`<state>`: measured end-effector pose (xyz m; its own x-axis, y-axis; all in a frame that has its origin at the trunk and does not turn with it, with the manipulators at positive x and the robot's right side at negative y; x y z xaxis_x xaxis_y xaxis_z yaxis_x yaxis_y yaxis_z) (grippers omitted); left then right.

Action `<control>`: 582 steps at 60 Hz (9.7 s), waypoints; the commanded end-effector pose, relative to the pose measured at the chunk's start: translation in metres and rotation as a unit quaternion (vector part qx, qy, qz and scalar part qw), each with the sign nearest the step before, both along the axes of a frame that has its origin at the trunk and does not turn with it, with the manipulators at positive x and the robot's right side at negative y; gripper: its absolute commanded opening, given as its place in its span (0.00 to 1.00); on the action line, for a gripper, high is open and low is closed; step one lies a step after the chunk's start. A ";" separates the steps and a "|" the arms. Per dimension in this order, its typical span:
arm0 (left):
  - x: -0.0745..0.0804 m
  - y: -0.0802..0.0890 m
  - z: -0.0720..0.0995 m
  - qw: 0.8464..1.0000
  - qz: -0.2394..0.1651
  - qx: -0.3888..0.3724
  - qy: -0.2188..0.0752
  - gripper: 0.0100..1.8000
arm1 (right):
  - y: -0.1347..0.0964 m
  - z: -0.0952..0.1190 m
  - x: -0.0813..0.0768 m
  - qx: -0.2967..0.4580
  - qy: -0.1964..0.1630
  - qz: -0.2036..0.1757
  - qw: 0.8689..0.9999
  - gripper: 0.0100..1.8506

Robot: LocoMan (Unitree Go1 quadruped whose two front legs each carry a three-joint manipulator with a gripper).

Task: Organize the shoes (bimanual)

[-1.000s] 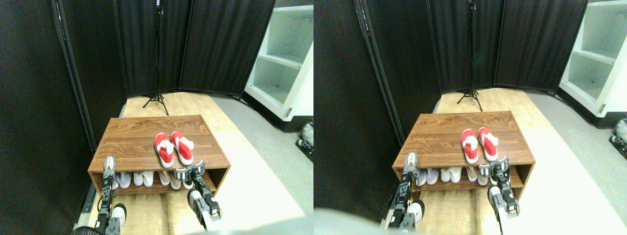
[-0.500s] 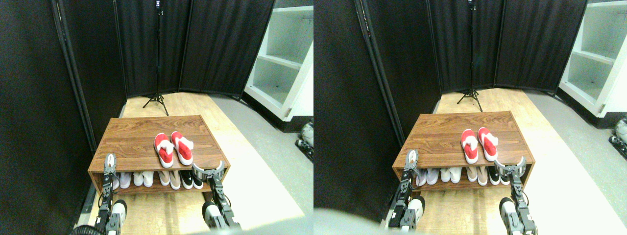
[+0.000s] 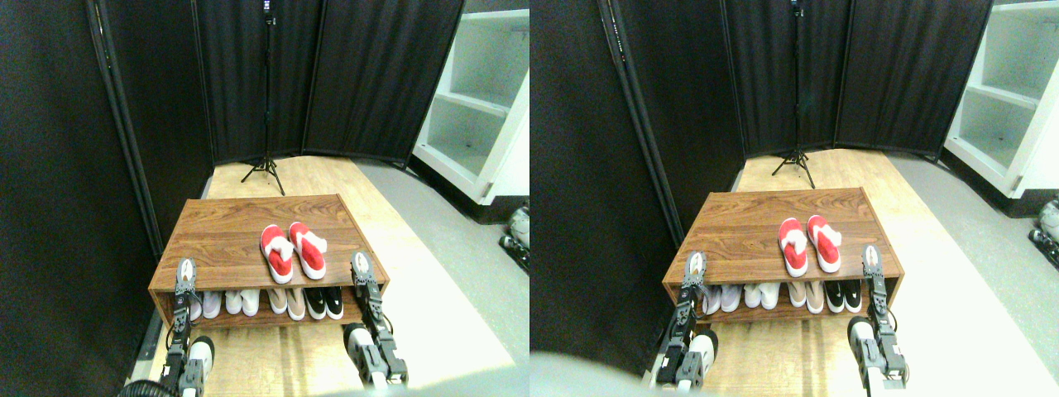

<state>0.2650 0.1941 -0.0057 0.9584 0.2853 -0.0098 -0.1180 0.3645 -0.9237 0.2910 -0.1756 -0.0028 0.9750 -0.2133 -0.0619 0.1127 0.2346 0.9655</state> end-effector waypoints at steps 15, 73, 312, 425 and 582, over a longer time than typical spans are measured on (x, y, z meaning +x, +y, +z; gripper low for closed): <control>-0.004 0.001 0.002 1.000 0.012 0.020 -0.015 0.00 | -0.025 -0.022 0.073 -0.045 0.020 -0.030 0.998 0.00; -0.007 0.001 0.003 0.999 0.011 0.028 -0.019 0.00 | 0.010 -0.036 0.078 -0.021 0.050 0.045 0.998 0.00; 0.003 -0.005 -0.001 0.999 0.019 -0.044 0.013 0.00 | 0.036 0.011 -0.029 -0.008 -0.032 0.155 0.987 0.00; -0.008 0.008 -0.002 1.000 0.027 -0.007 -0.005 0.00 | 0.092 -0.060 0.039 0.097 0.103 0.191 0.971 0.75; -0.003 0.005 -0.003 0.999 0.049 0.008 -0.010 0.00 | 0.053 -0.063 0.088 0.040 0.106 0.103 0.988 0.00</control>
<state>0.2623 0.1998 -0.0128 0.9289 0.3698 -0.0209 -0.1683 0.3710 -0.9132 0.3839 -0.1328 -0.0562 0.9738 -0.0294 -0.2255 0.2268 0.1961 0.9540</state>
